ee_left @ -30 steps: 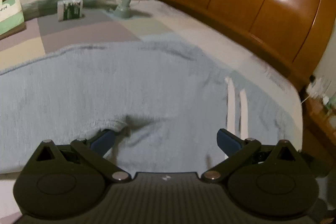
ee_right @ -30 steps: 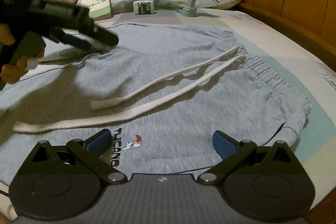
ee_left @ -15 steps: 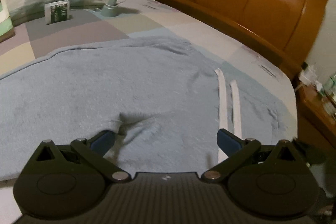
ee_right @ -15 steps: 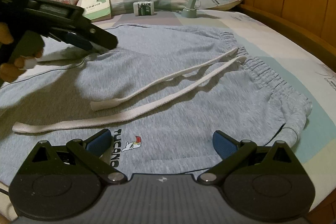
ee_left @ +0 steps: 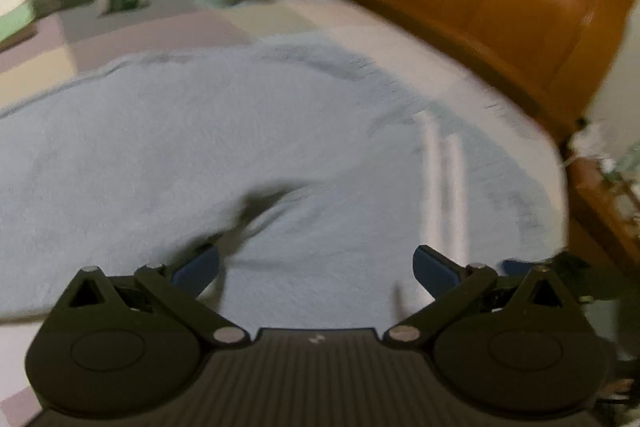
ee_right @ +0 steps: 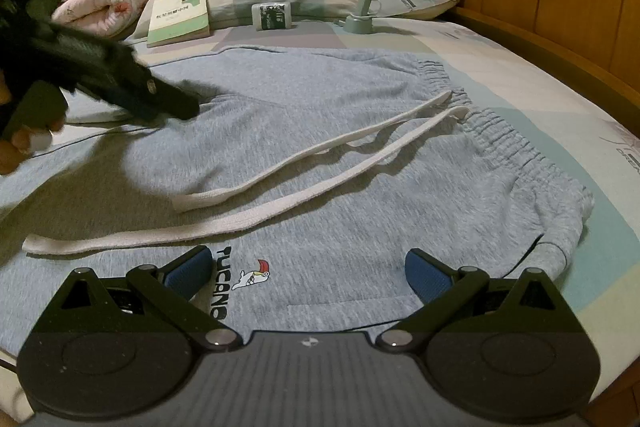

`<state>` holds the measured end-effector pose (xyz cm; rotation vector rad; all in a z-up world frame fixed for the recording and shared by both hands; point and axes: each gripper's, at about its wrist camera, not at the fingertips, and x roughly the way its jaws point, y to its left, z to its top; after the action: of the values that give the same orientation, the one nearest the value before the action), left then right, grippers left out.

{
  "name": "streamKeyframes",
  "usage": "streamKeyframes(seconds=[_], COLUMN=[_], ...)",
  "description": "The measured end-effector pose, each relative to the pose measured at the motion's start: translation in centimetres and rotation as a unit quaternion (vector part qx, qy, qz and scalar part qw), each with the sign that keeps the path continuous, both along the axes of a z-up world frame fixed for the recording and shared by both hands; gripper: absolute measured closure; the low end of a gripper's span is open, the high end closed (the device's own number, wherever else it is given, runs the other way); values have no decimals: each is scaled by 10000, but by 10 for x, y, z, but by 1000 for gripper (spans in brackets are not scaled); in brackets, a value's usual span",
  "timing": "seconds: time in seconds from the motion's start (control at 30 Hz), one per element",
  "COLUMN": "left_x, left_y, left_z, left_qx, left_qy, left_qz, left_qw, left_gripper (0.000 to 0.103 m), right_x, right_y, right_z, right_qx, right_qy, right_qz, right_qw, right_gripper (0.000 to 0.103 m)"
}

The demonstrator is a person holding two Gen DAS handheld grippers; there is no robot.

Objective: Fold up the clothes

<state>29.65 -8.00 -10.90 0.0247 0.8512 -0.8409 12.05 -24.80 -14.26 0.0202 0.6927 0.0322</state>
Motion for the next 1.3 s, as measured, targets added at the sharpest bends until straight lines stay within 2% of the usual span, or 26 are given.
streamKeyframes(seconds=[0.1, 0.2, 0.27, 0.33, 0.4, 0.5, 0.57, 0.63, 0.77, 0.93, 1.03, 1.13, 1.17, 1.3], left_x=[-1, 5, 13, 15, 14, -1, -9, -10, 5, -7, -17, -15, -11, 10], left_y=[-18, -38, -46, -48, -48, -47, -52, -59, -71, -71, -59, -48, -45, -38], left_z=[-1, -18, -28, -26, -18, -4, -1, -5, -25, -9, 7, 18, 18, -1], left_qx=[-116, -8, 92, 124, 47, -186, -179, -102, 278, 437, 355, 360, 365, 510], left_qy=[58, 158, 146, 83, 239, 238, 140, 114, 214, 129, -221, -644, -657, -187], left_qz=[-379, -468, -224, 36, 60, -434, -700, -766, -360, -291, -412, -262, -164, 171], left_qw=[9992, 9988, 9996, 9999, 9997, 9986, 9973, 9969, 9987, 9985, 9983, 9969, 9970, 9984], left_gripper=[1, 1, 1, 1, 1, 1, 1, 1, 1, 1, 1, 1, 1, 1], right_x=[1, 2, 4, 5, 4, 3, 4, 5, 6, 5, 5, 5, 4, 4], right_y=[0, -1, -2, -4, -4, -4, -4, -5, -5, -4, -4, -4, -4, -3], right_z=[2, 5, 7, 9, 10, 10, 9, 9, 8, 7, 6, 5, 5, 5], right_qx=[-4, -5, 1, 3, -26, -54, -55, -49, -51, -75, -64, -70, -71, -68], right_qy=[76, 181, 291, 389, 430, 443, 438, 440, 434, 404, 393, 364, 355, 347], right_qz=[11, 28, 45, 54, 70, 92, 100, 98, 82, 58, 53, 45, 40, 24], right_qw=[10000, 9998, 9996, 9992, 9990, 9990, 9990, 9990, 9990, 9991, 9992, 9993, 9993, 9994], right_gripper=[0, 0, 0, 0, 0, 0, 0, 0, 0, 0, 0, 0, 0, 0])
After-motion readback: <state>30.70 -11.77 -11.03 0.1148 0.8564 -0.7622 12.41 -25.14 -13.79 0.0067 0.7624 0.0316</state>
